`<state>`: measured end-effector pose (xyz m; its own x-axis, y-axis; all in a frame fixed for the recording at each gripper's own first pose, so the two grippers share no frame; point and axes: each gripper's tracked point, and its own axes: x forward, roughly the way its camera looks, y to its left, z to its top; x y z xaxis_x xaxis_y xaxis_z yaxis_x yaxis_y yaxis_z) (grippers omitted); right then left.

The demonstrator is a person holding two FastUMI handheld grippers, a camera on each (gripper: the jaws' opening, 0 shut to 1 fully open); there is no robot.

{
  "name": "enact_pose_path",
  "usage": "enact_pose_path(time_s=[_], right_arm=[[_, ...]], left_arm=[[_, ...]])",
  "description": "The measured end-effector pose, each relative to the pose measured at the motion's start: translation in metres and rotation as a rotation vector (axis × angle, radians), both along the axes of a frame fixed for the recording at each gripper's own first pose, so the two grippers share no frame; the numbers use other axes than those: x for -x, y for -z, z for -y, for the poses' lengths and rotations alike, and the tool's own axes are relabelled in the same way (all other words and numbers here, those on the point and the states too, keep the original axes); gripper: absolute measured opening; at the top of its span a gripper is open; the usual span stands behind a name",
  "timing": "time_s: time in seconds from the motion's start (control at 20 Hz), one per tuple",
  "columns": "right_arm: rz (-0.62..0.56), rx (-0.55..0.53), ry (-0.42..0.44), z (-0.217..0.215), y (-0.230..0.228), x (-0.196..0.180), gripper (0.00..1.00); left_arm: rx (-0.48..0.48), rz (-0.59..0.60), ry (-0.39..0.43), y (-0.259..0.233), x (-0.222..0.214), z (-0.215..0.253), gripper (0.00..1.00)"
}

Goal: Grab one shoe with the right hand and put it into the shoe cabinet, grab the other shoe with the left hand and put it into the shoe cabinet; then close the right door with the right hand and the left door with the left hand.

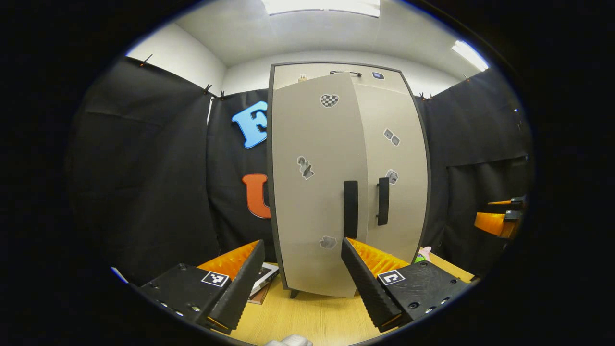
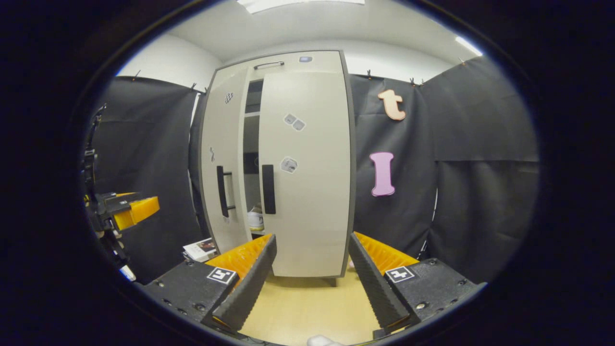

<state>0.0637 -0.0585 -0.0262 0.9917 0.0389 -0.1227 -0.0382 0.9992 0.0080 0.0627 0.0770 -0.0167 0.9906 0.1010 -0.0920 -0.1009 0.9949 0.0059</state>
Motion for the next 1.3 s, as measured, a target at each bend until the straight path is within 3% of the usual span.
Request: enact_pose_path(time_s=[0.05,0.15,0.2,0.25,0.4,0.65,0.7,0.95,1.05,1.3], right_arm=[[0.002,0.005,0.004,-0.001,-0.001,0.001,0.94],[0.012,0.014,0.017,-0.001,-0.002,0.004,0.98],[0.011,0.016,0.024,-0.001,-0.001,0.004,0.94],[0.006,0.019,0.024,-0.003,0.001,0.005,0.98],[-0.001,0.02,0.036,-0.004,0.008,0.007,0.98],[-0.02,0.025,0.051,-0.007,0.014,0.006,0.98],[-0.015,0.026,0.05,-0.009,0.012,0.007,0.94],[0.002,0.024,0.045,-0.019,0.011,0.009,0.98],[0.001,0.023,0.046,-0.021,0.012,0.009,0.94],[0.001,0.022,0.049,-0.023,0.012,0.01,0.98]], left_arm=[[0.005,-0.01,-0.003,0.005,0.006,-0.002,0.96],[0.004,-0.029,-0.025,0.012,0.017,-0.012,0.96],[0.002,-0.035,-0.039,0.017,0.022,-0.019,0.96],[0.005,-0.046,-0.044,0.022,0.026,-0.023,0.96],[0.007,-0.063,-0.052,0.029,0.034,-0.029,0.96],[0.021,-0.057,-0.033,0.03,0.034,-0.025,1.0],[0.022,-0.052,-0.029,0.028,0.034,-0.025,0.96],[0.023,-0.038,-0.013,0.025,0.032,-0.024,1.0],[0.023,-0.036,-0.012,0.023,0.033,-0.024,0.96],[0.031,-0.037,-0.004,0.024,0.033,-0.024,0.96]])
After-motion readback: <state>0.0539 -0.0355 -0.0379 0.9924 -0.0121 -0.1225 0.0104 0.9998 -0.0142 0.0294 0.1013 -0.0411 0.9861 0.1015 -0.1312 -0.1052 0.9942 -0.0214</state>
